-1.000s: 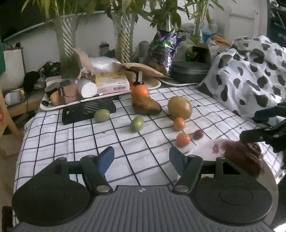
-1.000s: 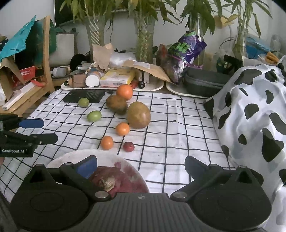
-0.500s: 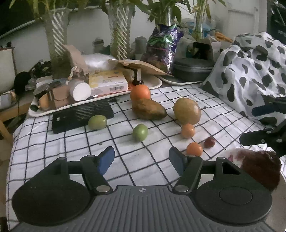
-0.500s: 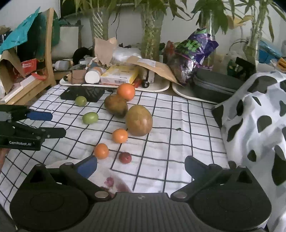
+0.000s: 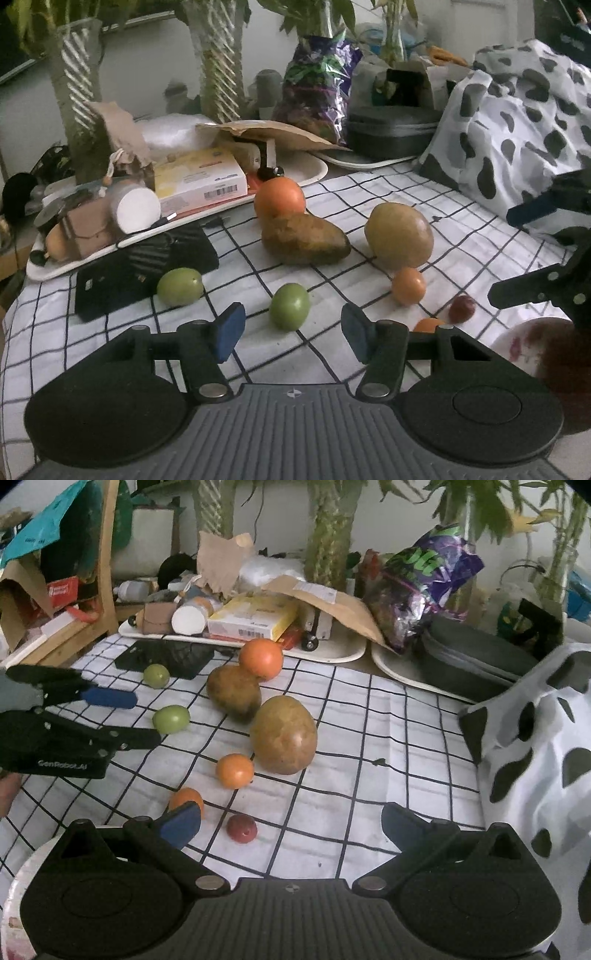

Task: Organize fruits
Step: 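Grasp the green lime with the left tool while the right tool grasps the small dark red tomato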

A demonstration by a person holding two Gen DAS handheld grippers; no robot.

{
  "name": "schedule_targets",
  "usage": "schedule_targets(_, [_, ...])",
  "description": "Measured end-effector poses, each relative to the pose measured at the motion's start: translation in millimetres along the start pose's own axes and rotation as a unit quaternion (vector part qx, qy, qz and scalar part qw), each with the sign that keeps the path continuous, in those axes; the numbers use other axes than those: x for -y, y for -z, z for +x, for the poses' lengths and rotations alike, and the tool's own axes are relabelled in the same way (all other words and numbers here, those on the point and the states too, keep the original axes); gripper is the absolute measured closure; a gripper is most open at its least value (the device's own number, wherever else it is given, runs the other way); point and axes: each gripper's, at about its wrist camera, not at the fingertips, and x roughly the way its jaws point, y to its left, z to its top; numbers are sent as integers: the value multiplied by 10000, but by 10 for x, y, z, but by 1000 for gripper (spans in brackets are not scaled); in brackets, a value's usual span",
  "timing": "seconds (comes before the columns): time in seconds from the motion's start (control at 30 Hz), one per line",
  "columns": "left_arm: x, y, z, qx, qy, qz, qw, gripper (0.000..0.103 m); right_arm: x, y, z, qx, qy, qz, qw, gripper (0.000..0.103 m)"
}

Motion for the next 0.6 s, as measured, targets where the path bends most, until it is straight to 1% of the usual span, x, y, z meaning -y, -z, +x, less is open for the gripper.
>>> schedule_targets(0.07, [-10, -13, 54, -18, -4, 50, 10000, 49, -3, -21, 54, -48, -41, -67, 10000, 0])
schedule_targets(0.13, [-23, -20, 114, -69, 11, 97, 9999, 58, -14, -44, 102, -89, -96, -129, 9998, 0])
schedule_targets(0.3, [-36, -42, 233, -159, 57, 224, 9996, 59, -58, -66, 201, -200, -203, -349, 9990, 0])
schedule_targets(0.37, [-35, -48, 275, -198, 79, 266, 9994, 62, -64, -71, 234, -249, -236, -394, 9986, 0])
schedule_targets(0.43, [-35, -48, 311, -242, 135, 296, 9992, 67, -63, -79, 259, -290, -252, -412, 9984, 0])
schedule_targets(0.47, [-44, -46, 314, -228, 173, 285, 9992, 68, -59, -81, 271, -314, -261, -414, 9983, 2])
schedule_targets(0.5, [-54, -49, 320, -244, 214, 274, 9991, 72, -51, -84, 282, -335, -269, -411, 9982, 6])
schedule_targets(0.53, [-64, -52, 319, -254, 285, 243, 9990, 76, -46, -84, 293, -356, -279, -404, 9982, 8])
schedule_targets(0.6, [-64, -60, 316, -289, 273, 236, 9989, 77, -39, -87, 312, -400, -302, -367, 9981, 12])
